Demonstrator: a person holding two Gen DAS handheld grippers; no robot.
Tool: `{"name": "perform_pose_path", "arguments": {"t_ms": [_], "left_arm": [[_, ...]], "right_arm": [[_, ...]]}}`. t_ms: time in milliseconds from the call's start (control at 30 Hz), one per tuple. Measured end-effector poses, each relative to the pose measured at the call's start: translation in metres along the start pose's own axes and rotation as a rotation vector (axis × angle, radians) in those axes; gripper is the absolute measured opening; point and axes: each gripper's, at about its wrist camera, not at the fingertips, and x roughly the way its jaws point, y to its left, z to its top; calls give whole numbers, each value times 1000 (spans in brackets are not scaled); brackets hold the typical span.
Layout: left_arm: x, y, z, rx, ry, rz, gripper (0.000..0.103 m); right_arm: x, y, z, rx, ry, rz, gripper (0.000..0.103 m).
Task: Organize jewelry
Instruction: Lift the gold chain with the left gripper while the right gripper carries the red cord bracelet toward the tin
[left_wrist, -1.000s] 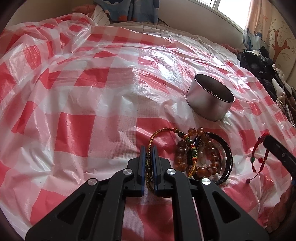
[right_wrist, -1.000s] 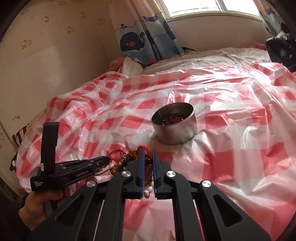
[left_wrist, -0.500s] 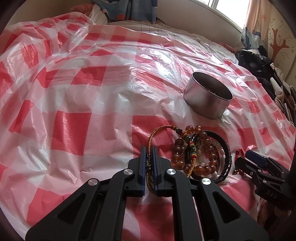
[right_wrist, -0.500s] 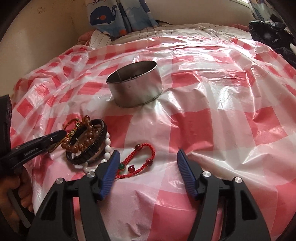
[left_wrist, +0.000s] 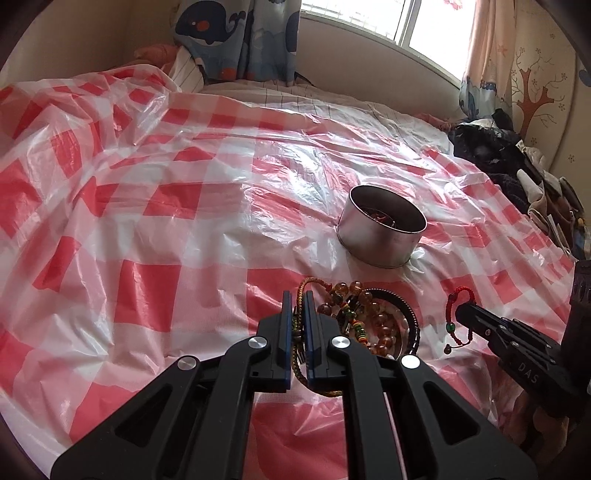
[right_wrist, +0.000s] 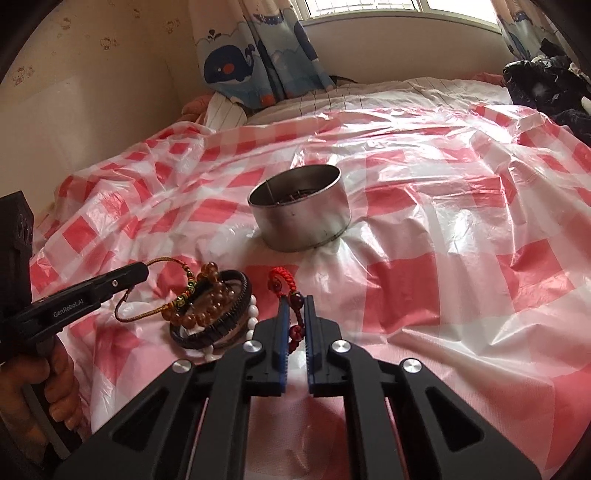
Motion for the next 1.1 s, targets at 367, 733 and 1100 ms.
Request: {"name": "perform_pose_path", "arguments": {"t_ms": [367, 733, 1100], "left_arm": [[7, 0, -3, -7, 32, 5, 5], [2, -4, 1, 2, 14, -10, 5], [5, 0, 2, -21, 29, -30, 5]], "right_arm": [[-2, 1, 0, 3, -22, 17, 8], [3, -2, -2, 19, -8, 10, 8], [4, -2, -2, 19, -9, 10, 8]]}}
